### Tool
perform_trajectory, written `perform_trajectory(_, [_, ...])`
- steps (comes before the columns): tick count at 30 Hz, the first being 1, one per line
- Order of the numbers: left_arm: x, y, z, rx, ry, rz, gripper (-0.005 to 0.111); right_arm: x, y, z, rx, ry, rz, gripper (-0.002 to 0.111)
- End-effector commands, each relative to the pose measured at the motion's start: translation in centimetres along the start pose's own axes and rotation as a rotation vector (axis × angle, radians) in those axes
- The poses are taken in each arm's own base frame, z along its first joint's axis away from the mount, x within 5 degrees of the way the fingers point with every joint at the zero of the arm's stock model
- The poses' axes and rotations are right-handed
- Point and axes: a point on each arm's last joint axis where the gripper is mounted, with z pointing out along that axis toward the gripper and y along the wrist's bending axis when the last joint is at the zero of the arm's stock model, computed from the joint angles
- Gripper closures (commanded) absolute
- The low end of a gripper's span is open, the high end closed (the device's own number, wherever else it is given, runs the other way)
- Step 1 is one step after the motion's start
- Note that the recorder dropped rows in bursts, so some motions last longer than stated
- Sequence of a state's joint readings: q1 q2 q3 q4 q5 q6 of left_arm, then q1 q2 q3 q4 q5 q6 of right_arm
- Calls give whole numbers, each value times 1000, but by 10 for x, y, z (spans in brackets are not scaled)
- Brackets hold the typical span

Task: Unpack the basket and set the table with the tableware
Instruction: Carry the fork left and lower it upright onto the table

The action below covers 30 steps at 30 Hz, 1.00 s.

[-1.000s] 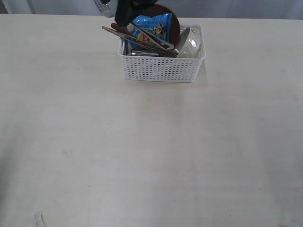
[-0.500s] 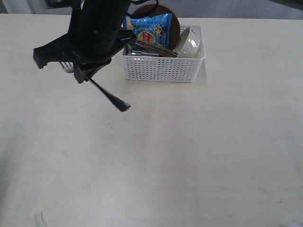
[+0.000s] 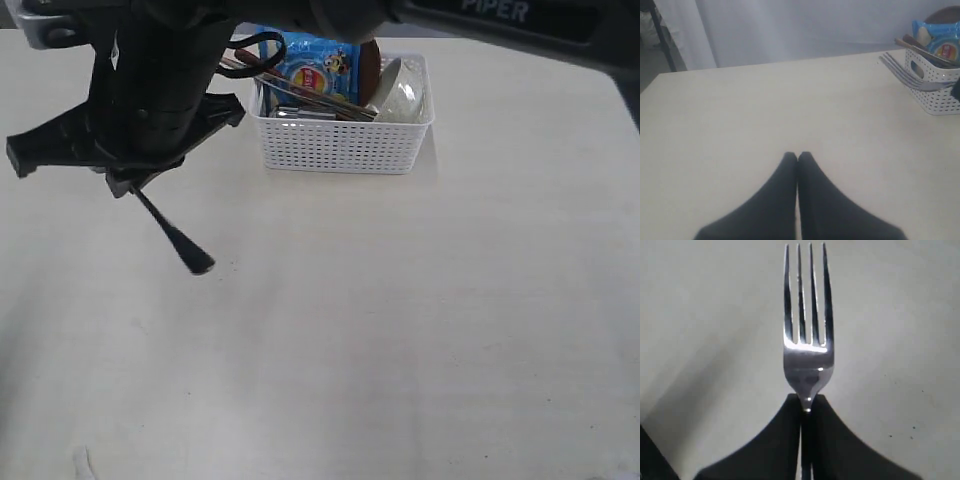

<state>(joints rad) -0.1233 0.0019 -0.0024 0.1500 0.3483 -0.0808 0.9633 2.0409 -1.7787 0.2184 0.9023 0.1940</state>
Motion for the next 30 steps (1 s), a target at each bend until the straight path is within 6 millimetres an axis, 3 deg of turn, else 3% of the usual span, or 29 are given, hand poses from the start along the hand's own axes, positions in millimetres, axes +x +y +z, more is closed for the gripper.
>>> perform_trajectory(1, [1, 0, 0, 5, 0, -2, 107, -8, -12, 17, 111, -110, 285, 109])
perform_trajectory(6, [1, 0, 0, 5, 0, -2, 107, 2, -16, 47, 349, -186, 402, 109])
perform_trajectory(11, [1, 0, 0, 5, 0, -2, 107, 17, -1, 79, 378, -179, 424, 109])
perform_trajectory(15, [1, 0, 0, 5, 0, -2, 107, 24, -3, 95, 391, -166, 492, 109])
perform_trajectory(24, [1, 0, 0, 5, 0, -2, 107, 19, -16, 107, 387, -218, 550, 109])
perform_trajectory(30, [1, 0, 0, 5, 0, -2, 107, 23, -20, 110, 391, -163, 595, 109])
